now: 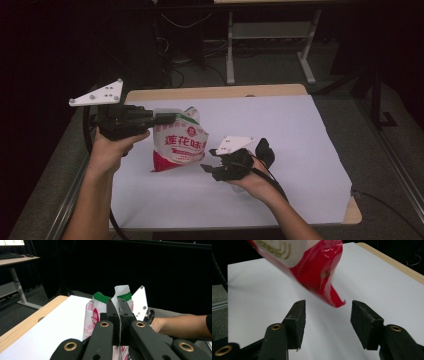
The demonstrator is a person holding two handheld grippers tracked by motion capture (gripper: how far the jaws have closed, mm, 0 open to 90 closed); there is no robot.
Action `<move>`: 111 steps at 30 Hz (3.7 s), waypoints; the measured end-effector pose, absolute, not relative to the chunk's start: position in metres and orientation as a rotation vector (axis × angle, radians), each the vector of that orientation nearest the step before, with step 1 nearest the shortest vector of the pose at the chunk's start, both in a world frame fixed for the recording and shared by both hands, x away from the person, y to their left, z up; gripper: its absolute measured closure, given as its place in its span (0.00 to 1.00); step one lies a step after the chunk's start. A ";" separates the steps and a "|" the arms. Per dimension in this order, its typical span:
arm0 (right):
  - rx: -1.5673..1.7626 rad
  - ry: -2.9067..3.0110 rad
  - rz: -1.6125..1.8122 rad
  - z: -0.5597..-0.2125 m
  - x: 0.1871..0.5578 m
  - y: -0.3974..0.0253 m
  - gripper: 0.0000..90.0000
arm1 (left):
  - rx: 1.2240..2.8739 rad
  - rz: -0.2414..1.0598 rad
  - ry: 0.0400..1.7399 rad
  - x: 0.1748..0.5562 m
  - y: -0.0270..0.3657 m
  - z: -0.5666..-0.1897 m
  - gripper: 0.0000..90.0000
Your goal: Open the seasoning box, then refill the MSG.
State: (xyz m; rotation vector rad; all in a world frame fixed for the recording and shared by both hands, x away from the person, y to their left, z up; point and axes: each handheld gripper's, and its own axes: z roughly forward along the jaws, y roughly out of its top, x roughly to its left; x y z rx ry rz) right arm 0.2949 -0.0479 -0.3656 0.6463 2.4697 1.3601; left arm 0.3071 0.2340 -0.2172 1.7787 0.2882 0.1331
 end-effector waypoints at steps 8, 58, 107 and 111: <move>0.604 2.474 1.344 -0.370 0.297 -0.034 0.50 | 1.773 0.116 0.260 0.304 0.229 -0.213 1.00; 0.412 2.521 1.356 -0.395 0.260 -0.020 0.89 | 1.901 0.085 0.269 0.341 0.167 -0.226 1.00; 0.277 2.535 1.473 -0.402 0.250 -0.023 0.90 | 2.120 0.026 0.233 0.358 0.086 -0.241 1.00; 0.271 2.529 1.474 -0.402 0.250 -0.023 0.90 | 2.152 0.022 0.227 0.361 0.077 -0.245 1.00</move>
